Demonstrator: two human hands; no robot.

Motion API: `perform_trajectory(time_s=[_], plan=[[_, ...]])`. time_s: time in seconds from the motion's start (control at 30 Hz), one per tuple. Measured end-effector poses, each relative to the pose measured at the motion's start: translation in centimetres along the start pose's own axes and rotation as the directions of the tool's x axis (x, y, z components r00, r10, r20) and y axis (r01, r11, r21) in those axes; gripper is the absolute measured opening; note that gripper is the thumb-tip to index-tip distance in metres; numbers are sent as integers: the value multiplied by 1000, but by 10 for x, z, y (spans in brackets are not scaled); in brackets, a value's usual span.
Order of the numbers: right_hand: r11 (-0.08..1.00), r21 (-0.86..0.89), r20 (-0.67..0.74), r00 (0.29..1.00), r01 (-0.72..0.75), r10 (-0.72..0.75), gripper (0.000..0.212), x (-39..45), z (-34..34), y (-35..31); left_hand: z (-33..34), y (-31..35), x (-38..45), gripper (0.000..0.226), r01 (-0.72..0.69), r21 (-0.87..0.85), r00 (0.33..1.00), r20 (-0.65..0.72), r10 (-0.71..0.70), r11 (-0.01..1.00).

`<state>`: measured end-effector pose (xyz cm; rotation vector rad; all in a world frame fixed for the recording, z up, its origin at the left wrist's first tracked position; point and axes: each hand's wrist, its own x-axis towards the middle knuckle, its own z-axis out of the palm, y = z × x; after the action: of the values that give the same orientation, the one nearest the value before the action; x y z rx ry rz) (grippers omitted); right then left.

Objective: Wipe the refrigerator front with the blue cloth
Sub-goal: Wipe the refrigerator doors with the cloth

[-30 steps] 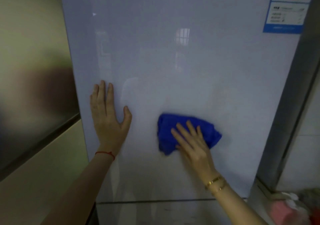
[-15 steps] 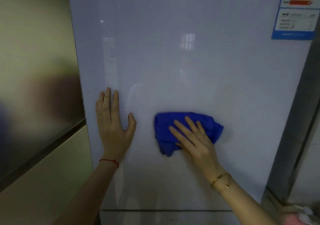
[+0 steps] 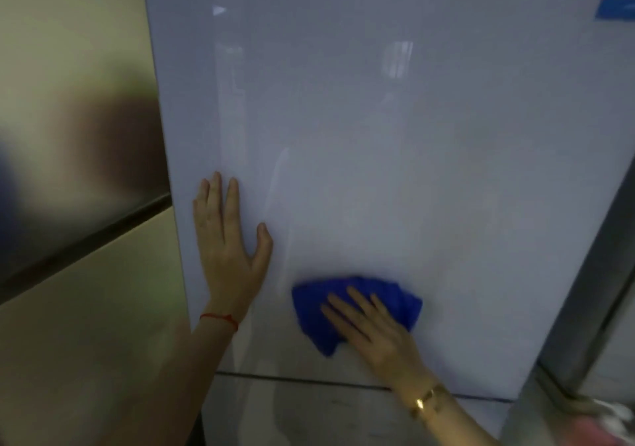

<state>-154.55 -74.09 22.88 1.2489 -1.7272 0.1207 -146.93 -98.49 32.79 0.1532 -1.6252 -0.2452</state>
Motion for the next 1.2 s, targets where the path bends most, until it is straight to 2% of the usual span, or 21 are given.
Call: perform_trajectory(time_s=[0.07,0.1,0.17,0.23,0.3,0.33,0.4,0.47,0.53,0.6,0.73,0.77,0.83,0.93,1.03,1.1,1.17,1.2], plan=[[998,-30,34,998,-51,52,46,-52,9,1,-1,-12,-41,61,-3,13,1000,28,3,1000],[992,-57,5,994,-110,111,48,-60,6,8,-2,-19,-60,61,-6,21,999,43,5,1000],[964,-52,-149,956,-262,252,53,-46,-2,22,-4,-34,-93,60,-25,32,998,63,22,999],[908,77,-354,840,-412,411,44,-5,-13,24,-4,-44,-117,60,-40,29,997,60,38,999],[864,194,-475,726,-464,497,37,32,-15,18,-3,-53,-133,59,-43,28,999,34,42,999],[868,196,-489,721,-457,490,37,39,-10,9,-2,-58,-142,59,-46,28,999,20,46,999],[930,99,-437,824,-354,360,39,27,14,-16,-1,-70,-163,58,-61,25,998,-4,61,998],[978,19,-291,935,-206,203,43,-18,54,-50,-1,-82,-188,59,-57,16,998,-18,57,998],[994,-19,-149,984,-107,103,41,-75,86,-82,-1,-95,-218,59,-62,10,998,-23,62,998],[996,43,-118,989,-84,89,41,-110,98,-97,-3,-109,-249,59,-85,-4,996,-12,85,996],[943,261,-262,926,-205,274,38,-98,99,-112,-9,-135,-320,58,-88,-63,995,32,90,994],[949,240,-287,918,-206,272,39,-96,108,-122,-8,-140,-337,58,-85,-66,996,29,87,994],[984,111,-298,939,-142,169,41,-114,144,-146,-5,-148,-369,58,-67,-60,997,20,69,996],[998,-53,-224,974,-45,32,45,-190,209,-185,1,-159,-406,61,-62,-56,998,18,63,996],[991,-135,-128,992,-1,-17,53,-271,243,-206,5,-165,-431,62,-78,-56,997,17,79,995],[986,-166,-119,993,-33,13,53,-290,238,-196,8,-166,-442,62,-90,-67,996,13,91,994],[980,-120,-227,966,-157,127,45,-264,218,-180,10,-165,-445,61,-86,-60,996,-12,85,994],[969,-72,-311,928,-237,204,43,-237,205,-172,11,-165,-445,61,-79,-52,997,-20,78,995]])
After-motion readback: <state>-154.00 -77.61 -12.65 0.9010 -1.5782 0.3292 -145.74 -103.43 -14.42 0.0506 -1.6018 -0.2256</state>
